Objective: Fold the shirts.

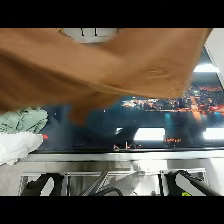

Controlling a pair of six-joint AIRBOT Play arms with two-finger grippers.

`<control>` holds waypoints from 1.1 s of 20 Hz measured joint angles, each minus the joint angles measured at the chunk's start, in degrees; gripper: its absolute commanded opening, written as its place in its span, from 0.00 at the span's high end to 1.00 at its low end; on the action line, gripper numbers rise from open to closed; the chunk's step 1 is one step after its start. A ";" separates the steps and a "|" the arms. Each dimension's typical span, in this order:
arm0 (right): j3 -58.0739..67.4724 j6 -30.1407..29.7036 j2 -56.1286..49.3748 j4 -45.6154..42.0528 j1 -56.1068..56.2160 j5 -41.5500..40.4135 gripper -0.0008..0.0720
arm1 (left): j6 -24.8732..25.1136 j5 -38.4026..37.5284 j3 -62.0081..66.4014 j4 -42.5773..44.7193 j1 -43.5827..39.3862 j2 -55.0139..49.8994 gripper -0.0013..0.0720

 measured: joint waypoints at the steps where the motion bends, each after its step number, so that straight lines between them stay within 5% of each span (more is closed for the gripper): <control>1: -2.29 0.28 -0.35 -0.96 0.31 0.33 0.96 | -0.07 -1.31 -1.22 -1.22 -0.24 -1.77 0.97; 6: -21.81 -1.29 -6.75 -7.15 6.71 -3.23 0.96 | 0.90 -3.23 -12.39 -0.11 -8.31 -14.95 0.97; 11: -33.73 -7.45 -23.28 -12.28 9.03 -16.26 0.94 | 1.55 5.64 -18.58 8.90 -17.03 -36.46 0.96; 12: -33.83 -8.55 -26.80 -12.17 8.81 -18.64 0.72 | 1.51 6.08 -17.03 9.77 -17.75 -41.46 0.86; 13: -33.31 -9.75 -30.38 -11.91 8.44 -20.35 0.46 | 1.09 6.01 -14.62 10.60 -18.16 -46.18 0.24; 14: -32.30 -10.80 -33.29 -11.34 7.96 -21.44 0.44 | 0.76 5.27 -11.82 11.02 -18.21 -49.92 0.04; 19: -24.81 -12.79 -39.28 -12.94 1.31 -18.58 0.44 | -4.87 -5.73 0.33 12.15 -14.32 -57.90 0.04; 22: -22.73 -10.56 -39.26 -17.79 -5.70 -13.35 0.46 | -7.28 -12.63 -5.16 12.31 -9.97 -53.68 0.04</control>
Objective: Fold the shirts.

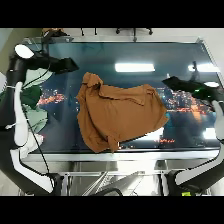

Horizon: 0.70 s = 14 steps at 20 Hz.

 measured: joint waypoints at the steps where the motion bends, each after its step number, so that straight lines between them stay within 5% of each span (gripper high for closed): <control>1: 0.22 0.46 0.02 -1.51 -2.40 2.14 0.46 | -0.59 -1.95 -4.13 0.04 1.22 2.23 0.04; 6: -0.17 1.64 0.07 -6.38 -9.94 9.60 0.50 | -1.18 -3.37 -36.39 0.33 3.80 16.26 0.04; 14: -0.33 1.66 0.07 -8.35 -11.98 14.36 0.50 | 2.80 13.07 -74.75 -9.73 -2.56 28.83 0.04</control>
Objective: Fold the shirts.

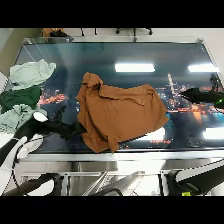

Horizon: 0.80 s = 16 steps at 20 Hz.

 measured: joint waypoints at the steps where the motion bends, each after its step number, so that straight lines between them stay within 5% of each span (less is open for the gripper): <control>1: 0.00 0.00 0.00 -0.02 -0.02 0.28 0.50 | 0.72 1.29 -1.88 -2.25 -0.81 0.39 0.04; 3: 0.00 0.02 0.00 -0.22 -0.09 0.68 0.50 | 2.14 3.63 -4.04 -5.97 -2.27 0.81 0.05; 5: 0.00 0.00 0.00 -0.24 -0.11 0.90 0.50 | 3.48 6.27 -5.27 -8.35 -3.76 0.98 0.25; 7: 0.00 0.00 0.00 -0.28 -0.11 0.96 0.50 | 4.35 7.87 -5.88 -9.73 -5.18 1.01 0.27; 9: 0.00 0.00 0.02 -0.26 -0.11 1.16 0.50 | 5.03 9.38 -6.25 -10.12 -6.47 0.96 0.96; 16: -1.01 1.99 0.07 -4.55 -0.24 3.82 0.50 | 7.15 8.96 -1.92 -7.32 1.25 1.03 0.97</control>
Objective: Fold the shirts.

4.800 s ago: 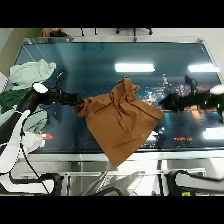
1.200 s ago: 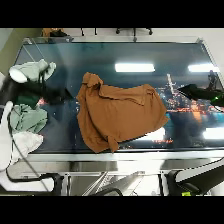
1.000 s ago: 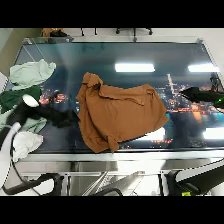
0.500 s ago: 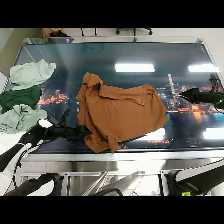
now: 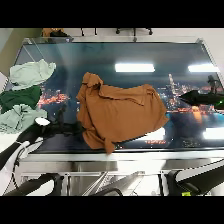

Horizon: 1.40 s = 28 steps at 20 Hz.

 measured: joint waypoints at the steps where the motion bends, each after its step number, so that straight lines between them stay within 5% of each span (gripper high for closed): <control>1: -1.11 0.74 0.09 -1.14 0.00 0.37 0.50 | -0.07 -0.61 1.29 1.53 2.78 0.00 0.97; 7: -14.08 0.50 1.97 -4.09 0.76 1.49 0.52 | 0.63 -5.05 5.79 5.97 16.37 0.00 0.97; 17: -30.62 0.22 8.13 -8.41 9.73 0.04 0.52 | 2.12 -5.46 6.56 6.93 19.50 0.00 0.96; 20: -31.78 0.85 8.87 -9.66 14.12 -1.18 0.75 | 2.14 -5.86 6.73 6.93 19.52 0.00 0.97; 21: -31.87 0.81 9.09 -9.70 15.39 -1.62 0.97 | 2.14 -6.21 7.08 6.91 19.52 0.02 0.97; 28: -19.87 -0.63 22.03 3.93 18.60 0.39 0.96 | 3.82 -12.85 20.48 -2.27 19.54 9.64 0.97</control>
